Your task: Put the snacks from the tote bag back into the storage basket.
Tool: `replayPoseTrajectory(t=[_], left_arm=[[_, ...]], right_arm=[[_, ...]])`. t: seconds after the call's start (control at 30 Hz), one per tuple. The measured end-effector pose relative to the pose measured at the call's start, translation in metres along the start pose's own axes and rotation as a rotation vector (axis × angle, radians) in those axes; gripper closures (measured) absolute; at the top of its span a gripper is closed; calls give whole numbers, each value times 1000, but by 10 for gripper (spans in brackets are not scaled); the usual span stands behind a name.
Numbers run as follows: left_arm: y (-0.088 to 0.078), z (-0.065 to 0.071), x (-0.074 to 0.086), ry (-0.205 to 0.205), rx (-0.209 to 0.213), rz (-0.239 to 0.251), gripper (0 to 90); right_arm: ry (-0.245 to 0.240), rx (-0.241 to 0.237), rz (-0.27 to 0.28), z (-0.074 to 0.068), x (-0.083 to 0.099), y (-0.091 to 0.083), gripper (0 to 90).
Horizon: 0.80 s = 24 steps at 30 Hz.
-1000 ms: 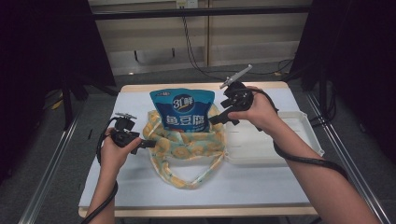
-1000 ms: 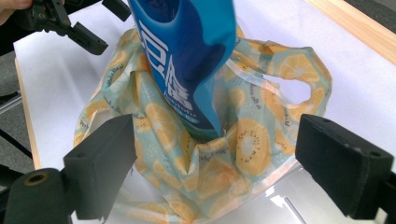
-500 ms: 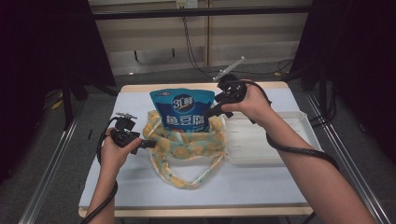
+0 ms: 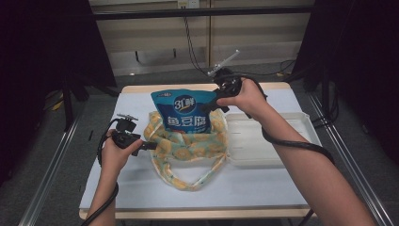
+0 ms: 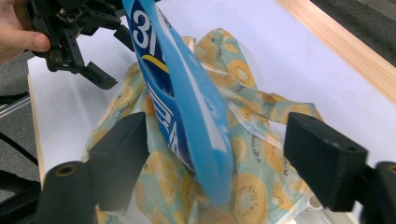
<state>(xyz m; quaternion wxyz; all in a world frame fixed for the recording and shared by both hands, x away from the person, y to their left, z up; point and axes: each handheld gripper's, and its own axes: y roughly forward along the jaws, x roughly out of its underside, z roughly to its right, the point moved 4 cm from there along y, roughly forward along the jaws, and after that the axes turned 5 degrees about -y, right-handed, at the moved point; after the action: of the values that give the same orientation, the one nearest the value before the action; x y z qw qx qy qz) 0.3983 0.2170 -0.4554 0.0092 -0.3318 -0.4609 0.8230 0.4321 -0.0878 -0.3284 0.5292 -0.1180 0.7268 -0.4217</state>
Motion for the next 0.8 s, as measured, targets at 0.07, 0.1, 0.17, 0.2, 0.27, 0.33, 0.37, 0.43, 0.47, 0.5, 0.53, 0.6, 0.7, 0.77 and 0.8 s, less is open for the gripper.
replayPoseTrajectory(t=[0.07,0.1,0.17,0.2,0.27,0.33,0.37,0.43,0.47,0.5,0.53,0.6,0.7,0.77,0.8], left_arm=[[0,0,0,0,-4,2,44],[-1,0,0,-4,0,2,44],[-1,0,0,0,-3,1,44],[-1,0,0,0,-1,2,44],[0,0,0,3,-3,1,44],[0,0,0,2,-1,-1,44],[1,-1,0,3,-4,0,44],[1,-1,0,10,-5,-9,44],[1,-1,0,9,-10,-5,44],[1,-2,0,10,-10,-7,44],[1,-2,0,13,-11,-11,44],[1,-2,0,5,-15,-7,44],[0,-3,1,-1,-16,-5,45],[0,-4,1,7,-22,-10,44],[0,-4,1,5,-20,-8,45]], right_arm=[[0,-1,-2,0,-2,1,260],[-6,-3,1,0,-3,1,262],[-1,-7,7,0,-5,2,280],[-2,-9,3,0,-6,2,283],[-6,-12,6,0,-8,3,284],[-10,-14,3,0,-9,4,302],[-13,-14,4,0,-10,4,302],[-8,-20,4,0,-11,5,316],[-12,-21,1,0,-12,5,319],[-9,-22,2,-1,-13,6,338],[-13,-27,4,-1,-13,7,355],[-12,-35,2,-2,-16,8,397],[-18,-39,9,-2,-18,10,432],[-7,-41,8,-3,-20,11,459],[-6,-44,10,-3,-20,11,472]])
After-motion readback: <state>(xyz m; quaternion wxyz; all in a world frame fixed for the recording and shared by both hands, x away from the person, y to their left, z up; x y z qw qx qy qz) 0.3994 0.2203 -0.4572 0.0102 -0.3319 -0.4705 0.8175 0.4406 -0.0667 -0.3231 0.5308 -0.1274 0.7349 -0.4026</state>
